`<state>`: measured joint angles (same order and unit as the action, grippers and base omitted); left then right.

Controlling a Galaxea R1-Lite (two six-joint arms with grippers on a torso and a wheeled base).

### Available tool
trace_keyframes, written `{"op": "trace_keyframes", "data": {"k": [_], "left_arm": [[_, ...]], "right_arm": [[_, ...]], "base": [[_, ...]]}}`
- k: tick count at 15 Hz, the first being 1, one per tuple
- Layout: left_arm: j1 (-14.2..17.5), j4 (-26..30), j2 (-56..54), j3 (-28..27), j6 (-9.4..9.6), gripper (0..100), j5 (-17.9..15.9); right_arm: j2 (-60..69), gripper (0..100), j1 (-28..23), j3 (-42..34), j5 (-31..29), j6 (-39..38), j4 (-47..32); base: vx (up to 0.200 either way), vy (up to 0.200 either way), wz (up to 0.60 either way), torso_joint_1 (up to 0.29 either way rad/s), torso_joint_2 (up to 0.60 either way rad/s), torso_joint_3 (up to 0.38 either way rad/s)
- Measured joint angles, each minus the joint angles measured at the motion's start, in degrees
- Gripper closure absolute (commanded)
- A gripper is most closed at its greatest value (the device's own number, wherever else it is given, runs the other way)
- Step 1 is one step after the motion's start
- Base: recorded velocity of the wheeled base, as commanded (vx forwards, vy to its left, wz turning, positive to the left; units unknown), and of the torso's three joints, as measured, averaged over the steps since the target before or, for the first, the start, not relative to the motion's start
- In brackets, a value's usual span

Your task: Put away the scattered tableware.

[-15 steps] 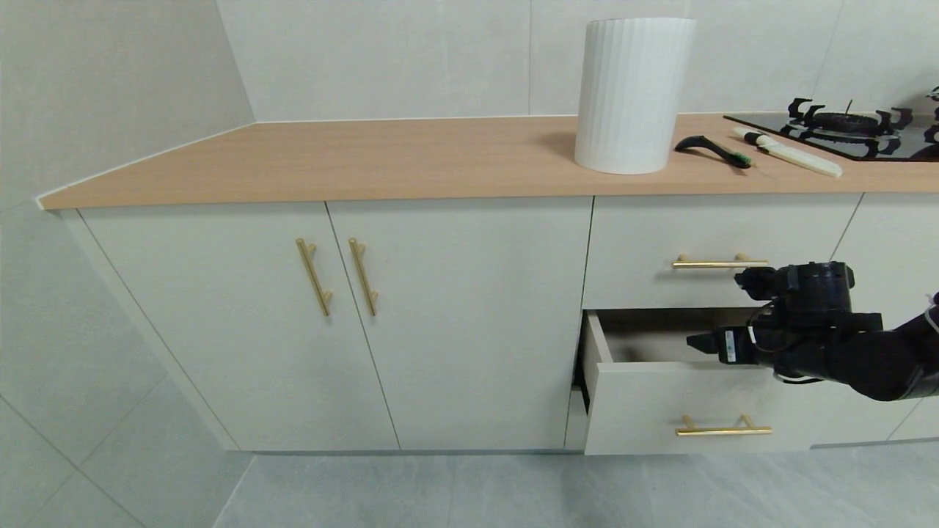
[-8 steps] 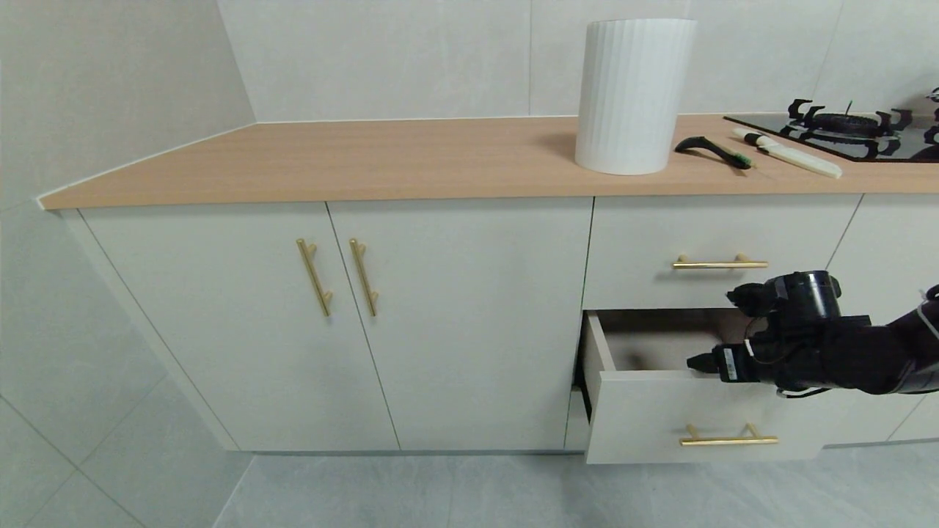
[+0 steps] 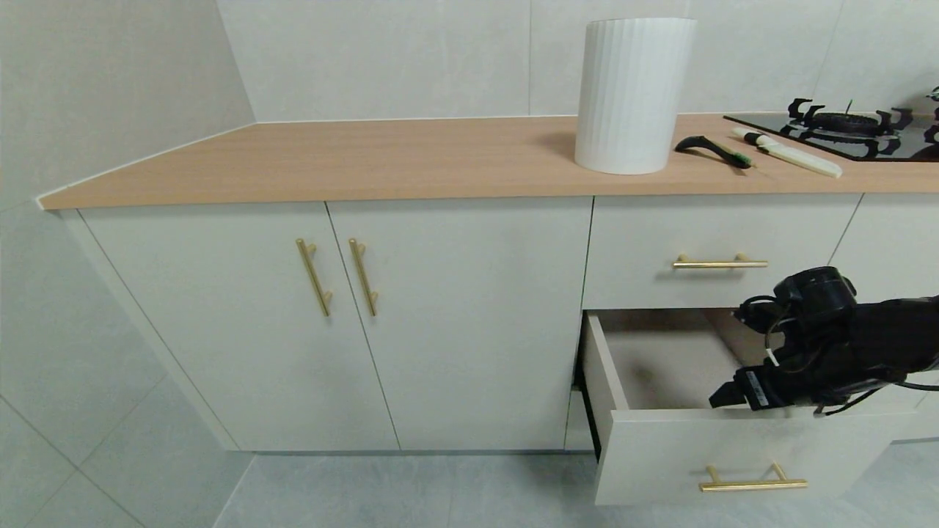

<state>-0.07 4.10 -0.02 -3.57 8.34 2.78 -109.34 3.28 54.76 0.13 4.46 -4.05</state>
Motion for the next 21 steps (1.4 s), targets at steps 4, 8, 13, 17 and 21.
{"op": "trace_keyframes", "data": {"k": [4,8,13,17,21], "left_arm": [[0.0,0.0,0.0,0.0,0.0,0,0.0],[0.0,0.0,0.0,0.0,0.02,0,0.0],[0.0,0.0,0.0,0.0,0.02,0,0.0],[0.0,0.0,0.0,0.0,0.0,0,0.0],[0.0,0.0,0.0,0.0,0.04,0,0.0]], "right_arm": [[1.6,0,0.1,1.7,-0.6,2.7,-15.2],[1.7,0,0.4,6.2,-1.3,3.5,-28.5],[1.7,0,0.6,6.9,-2.6,4.0,-29.1],[0.9,0,0.7,6.4,-4.6,4.8,-32.4],[0.7,0,2.0,6.2,-5.5,5.3,-35.1]], "base": [[0.0,0.0,0.0,0.0,0.0,0.0],[0.0,0.0,0.0,0.0,0.0,0.0],[0.0,0.0,0.0,0.0,0.0,0.0],[0.0,0.0,0.0,0.0,0.0,0.0],[0.0,0.0,0.0,0.0,0.0,0.0]]}}
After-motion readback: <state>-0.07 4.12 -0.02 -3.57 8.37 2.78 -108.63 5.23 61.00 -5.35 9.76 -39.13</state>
